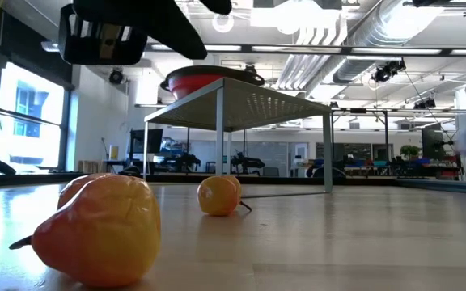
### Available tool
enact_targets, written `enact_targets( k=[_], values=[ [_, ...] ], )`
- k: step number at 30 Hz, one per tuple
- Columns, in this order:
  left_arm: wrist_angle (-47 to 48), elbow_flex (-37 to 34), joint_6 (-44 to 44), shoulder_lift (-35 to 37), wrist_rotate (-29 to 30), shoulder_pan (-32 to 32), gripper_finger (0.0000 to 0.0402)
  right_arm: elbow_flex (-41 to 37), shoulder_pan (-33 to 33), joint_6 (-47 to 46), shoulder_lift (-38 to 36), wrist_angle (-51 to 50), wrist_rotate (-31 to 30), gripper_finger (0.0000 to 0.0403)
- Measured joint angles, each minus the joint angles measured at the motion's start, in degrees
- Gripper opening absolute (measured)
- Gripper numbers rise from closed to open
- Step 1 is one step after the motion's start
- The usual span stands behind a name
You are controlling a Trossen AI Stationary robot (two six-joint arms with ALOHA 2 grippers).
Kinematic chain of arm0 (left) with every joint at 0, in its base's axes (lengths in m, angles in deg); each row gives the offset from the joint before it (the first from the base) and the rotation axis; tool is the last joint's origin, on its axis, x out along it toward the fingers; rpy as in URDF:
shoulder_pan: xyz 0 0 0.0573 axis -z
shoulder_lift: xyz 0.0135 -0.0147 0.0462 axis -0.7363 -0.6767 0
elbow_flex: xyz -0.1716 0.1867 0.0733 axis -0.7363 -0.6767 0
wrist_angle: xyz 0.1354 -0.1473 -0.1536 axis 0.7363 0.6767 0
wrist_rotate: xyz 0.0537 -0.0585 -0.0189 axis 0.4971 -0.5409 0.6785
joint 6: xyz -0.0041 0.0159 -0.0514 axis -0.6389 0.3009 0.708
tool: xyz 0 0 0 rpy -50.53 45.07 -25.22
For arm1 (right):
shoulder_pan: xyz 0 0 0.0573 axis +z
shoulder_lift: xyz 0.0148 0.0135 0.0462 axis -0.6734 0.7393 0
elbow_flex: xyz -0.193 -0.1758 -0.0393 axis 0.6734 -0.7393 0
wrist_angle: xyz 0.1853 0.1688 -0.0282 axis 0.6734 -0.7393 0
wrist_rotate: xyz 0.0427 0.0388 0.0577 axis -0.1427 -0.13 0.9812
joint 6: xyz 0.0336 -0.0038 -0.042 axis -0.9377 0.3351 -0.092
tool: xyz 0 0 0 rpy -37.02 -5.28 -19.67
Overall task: Pick & Place Fruit
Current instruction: Put the orange pear into the red strainer on the shelf
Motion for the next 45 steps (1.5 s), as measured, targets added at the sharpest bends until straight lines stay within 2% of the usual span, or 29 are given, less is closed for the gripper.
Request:
enact_targets(
  k=[4, 9, 20, 24, 30, 33, 38, 45],
  values=[
    [3.6, 0.0, -0.8, 0.0, 0.2, 0.0, 0.0109, 0.0, 0.0, 0.0, 0.0, 0.0, 0.0, 0.0002],
    [8.2, 0.0, 7.4, 0.0, 1.6, 0.0, 0.0109, 0.0, 0.0, 0.0, 0.0, 0.0, 0.0, 0.0002],
    [13.1, 0.0, 13.3, 0.0, 4.5, 0.0, 0.0117, 0.0, 0.0, 0.0, 0.0, 0.0, 0.0, 0.0002],
    [13.4, 0.0, 14.1, 0.0, 4.7, 0.6, 0.0166, 0.0, 0.0, 0.0, 0.0, 0.0, 0.0, 0.0002],
    [18.2, 0.0, 23.6, 0.0, 4.9, 1.9, 0.0270, 0.0, 0.0, 0.0, 0.0, 0.0, 0.0, 0.0002],
    [17.3, 0.0, 23.2, -0.3, 4.9, 2.3, 0.0306, 0.0, 0.0, 0.0, 0.0, 0.0, 0.0, 0.0002],
    [16.3, 0.0, 22.5, -2.2, 4.1, 2.4, 0.0332, 0.0, 0.0, 0.0, 0.0, 0.0, 0.0, 0.0002],
    [13.8, 0.0, 23.4, -4.8, 1.2, 2.3, 0.0333, 0.0, 0.0, 0.0, 0.0, 0.0, 0.0, 0.0002]
  ],
)
